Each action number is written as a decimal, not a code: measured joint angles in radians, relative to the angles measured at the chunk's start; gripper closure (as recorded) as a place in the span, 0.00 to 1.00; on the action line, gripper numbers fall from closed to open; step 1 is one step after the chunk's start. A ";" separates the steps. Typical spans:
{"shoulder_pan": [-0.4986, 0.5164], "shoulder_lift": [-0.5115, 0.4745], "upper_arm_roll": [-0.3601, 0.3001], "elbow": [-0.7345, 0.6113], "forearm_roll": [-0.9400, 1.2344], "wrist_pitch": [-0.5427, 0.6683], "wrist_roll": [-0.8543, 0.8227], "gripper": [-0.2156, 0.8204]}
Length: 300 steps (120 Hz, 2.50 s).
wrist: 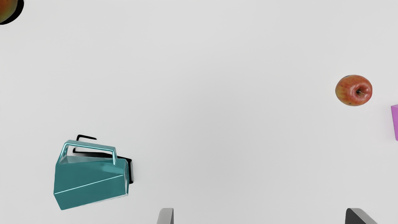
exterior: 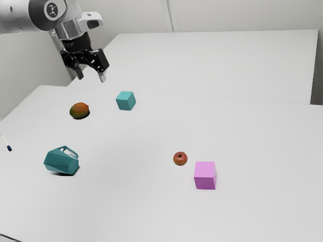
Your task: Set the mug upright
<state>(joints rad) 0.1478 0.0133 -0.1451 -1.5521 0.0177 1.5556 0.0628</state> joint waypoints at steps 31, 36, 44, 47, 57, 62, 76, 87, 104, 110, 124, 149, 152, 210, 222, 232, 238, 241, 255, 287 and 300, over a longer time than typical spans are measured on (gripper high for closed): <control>-0.056 -0.002 0.007 -0.005 0.015 -0.013 -0.008 0.21; -0.063 -0.004 0.007 -0.006 0.016 -0.017 -0.010 0.21; -0.074 -0.011 0.007 -0.013 0.010 -0.029 -0.013 0.21; -0.077 -0.013 0.006 -0.024 0.006 -0.032 -0.014 0.21; -0.088 -0.023 0.006 -0.071 -0.018 -0.029 -0.016 0.21; -0.093 -0.041 0.006 -0.109 -0.032 -0.023 -0.017 0.21; -0.041 -0.100 0.007 -0.226 -0.062 0.012 -0.007 0.21; 0.066 -0.125 0.007 -0.303 -0.090 0.059 0.024 0.21; 0.165 -0.130 0.007 -0.384 -0.147 0.138 0.105 0.21; 0.201 -0.128 0.007 -0.409 -0.171 0.162 0.140 0.21; 0.295 -0.113 0.009 -0.444 -0.227 0.207 0.231 0.21; 0.451 -0.007 0.009 -0.449 -0.327 0.241 0.415 0.21; 0.469 0.003 0.009 -0.449 -0.337 0.242 0.437 0.21; 0.715 0.274 0.007 -0.314 -0.379 0.195 0.788 0.21; 0.723 0.320 0.007 -0.282 -0.389 0.172 0.838 0.21; 0.724 0.347 0.003 -0.268 -0.404 0.156 0.874 0.21; 0.724 0.355 0.001 -0.265 -0.416 0.148 0.893 0.21; 0.723 0.360 0.000 -0.265 -0.423 0.143 0.903 0.21; 0.721 0.370 -0.001 -0.276 -0.465 0.118 0.939 0.21; 0.726 0.411 0.000 -0.282 -0.510 0.081 0.996 0.29; 0.728 0.411 -0.001 -0.282 -0.518 0.063 1.013 0.44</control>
<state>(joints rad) 0.8757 0.4246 -0.1458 -1.8336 -0.5001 1.6188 1.0759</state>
